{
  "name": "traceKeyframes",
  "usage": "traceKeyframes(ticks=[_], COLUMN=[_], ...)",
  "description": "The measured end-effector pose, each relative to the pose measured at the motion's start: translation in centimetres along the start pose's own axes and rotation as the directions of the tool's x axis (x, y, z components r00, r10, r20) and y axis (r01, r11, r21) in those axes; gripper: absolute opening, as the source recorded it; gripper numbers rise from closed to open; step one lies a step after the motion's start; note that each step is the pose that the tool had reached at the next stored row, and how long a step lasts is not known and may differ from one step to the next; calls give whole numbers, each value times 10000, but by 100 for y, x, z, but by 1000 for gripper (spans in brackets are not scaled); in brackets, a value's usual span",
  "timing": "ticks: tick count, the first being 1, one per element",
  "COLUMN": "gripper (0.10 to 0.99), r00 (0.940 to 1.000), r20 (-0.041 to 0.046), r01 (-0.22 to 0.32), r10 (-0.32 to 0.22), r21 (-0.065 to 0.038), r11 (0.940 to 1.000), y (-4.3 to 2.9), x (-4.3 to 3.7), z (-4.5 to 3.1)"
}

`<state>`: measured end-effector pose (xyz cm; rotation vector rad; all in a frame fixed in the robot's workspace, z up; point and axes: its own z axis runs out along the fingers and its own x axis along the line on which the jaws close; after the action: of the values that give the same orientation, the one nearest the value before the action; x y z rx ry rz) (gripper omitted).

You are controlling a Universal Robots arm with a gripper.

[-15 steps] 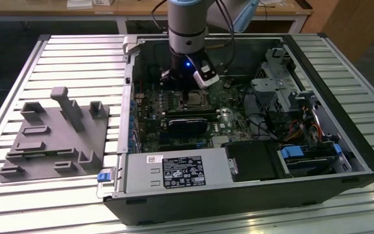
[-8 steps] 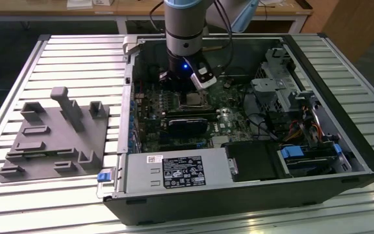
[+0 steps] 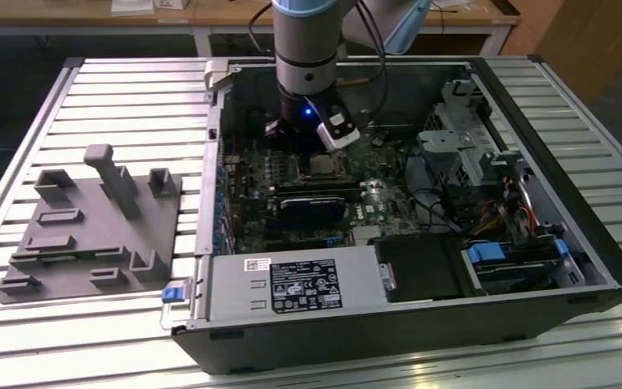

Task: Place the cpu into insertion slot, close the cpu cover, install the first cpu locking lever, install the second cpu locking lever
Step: 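Close the cpu cover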

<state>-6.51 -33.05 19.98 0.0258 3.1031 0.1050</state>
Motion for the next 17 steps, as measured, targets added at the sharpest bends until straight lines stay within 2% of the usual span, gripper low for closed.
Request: traceKeyframes(ticks=[17], gripper=[106], r00=[10000], r20=[0], r01=[-3], r10=[3], r21=[0], r11=[10000], y=[1], x=[-36], z=[1])
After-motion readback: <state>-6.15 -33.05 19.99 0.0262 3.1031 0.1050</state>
